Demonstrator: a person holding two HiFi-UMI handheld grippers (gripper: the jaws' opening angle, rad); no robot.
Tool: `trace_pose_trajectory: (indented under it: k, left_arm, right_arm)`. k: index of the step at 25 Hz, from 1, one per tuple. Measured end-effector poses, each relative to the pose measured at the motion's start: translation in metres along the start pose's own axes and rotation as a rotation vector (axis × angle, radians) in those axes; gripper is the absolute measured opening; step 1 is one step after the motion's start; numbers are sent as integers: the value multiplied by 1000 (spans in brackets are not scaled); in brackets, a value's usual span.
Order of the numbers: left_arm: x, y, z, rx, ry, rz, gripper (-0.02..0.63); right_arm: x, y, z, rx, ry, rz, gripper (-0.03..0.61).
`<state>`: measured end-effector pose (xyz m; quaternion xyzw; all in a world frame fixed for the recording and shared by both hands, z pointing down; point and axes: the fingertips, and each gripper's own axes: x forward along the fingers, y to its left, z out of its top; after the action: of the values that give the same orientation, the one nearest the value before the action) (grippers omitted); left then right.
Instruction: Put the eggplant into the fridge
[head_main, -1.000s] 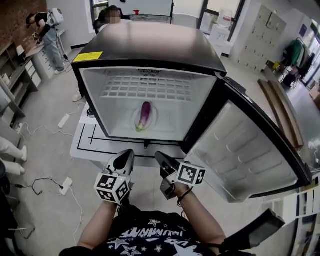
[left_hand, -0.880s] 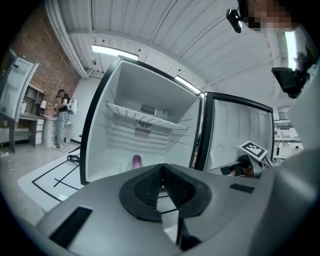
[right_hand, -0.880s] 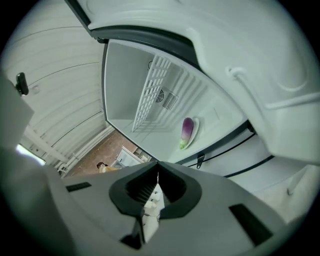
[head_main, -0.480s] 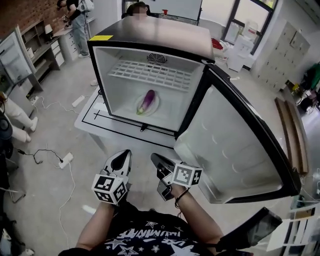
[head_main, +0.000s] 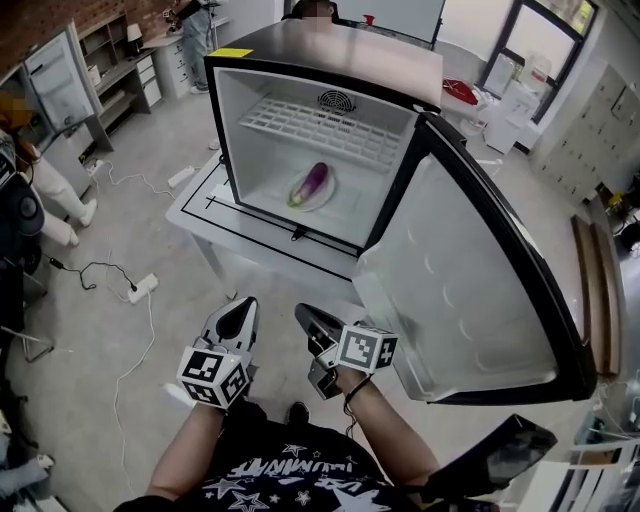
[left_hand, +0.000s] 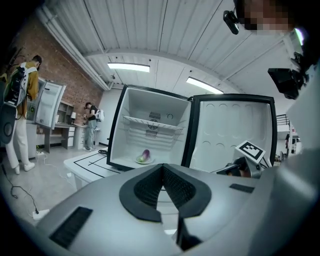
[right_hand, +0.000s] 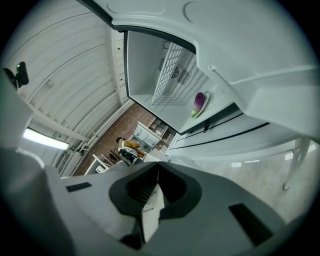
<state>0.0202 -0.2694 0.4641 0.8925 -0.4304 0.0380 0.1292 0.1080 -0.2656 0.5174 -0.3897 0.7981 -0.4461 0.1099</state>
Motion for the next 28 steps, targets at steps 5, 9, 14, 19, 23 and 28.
trace_pose_trajectory:
  k: [5, 9, 14, 19, 23, 28]
  left_arm:
    - [-11, -4, -5, -8, 5, 0, 9]
    - [-23, -8, -5, -5, -7, -15, 9]
    - [-59, -9, -14, -17, -11, -26, 9]
    - [-101, -16, -25, -24, -1, -37, 9]
    - [-132, -24, -28, -17, -9, -50, 9]
    - [-163, -35, -25, -13, -29, -64, 9]
  right_arm:
    - [-3, 0, -14, 17, 12, -5, 6]
    - [-3, 3, -25, 17, 7, -18, 7]
    - [-9, 23, -41, 4, -20, -26, 6]
    - [-25, 49, -67, -5, -38, -33, 6]
    - [-38, 69, -90, -3, -55, -33, 6]
    - [-56, 91, -107, -34, -71, -45, 6]
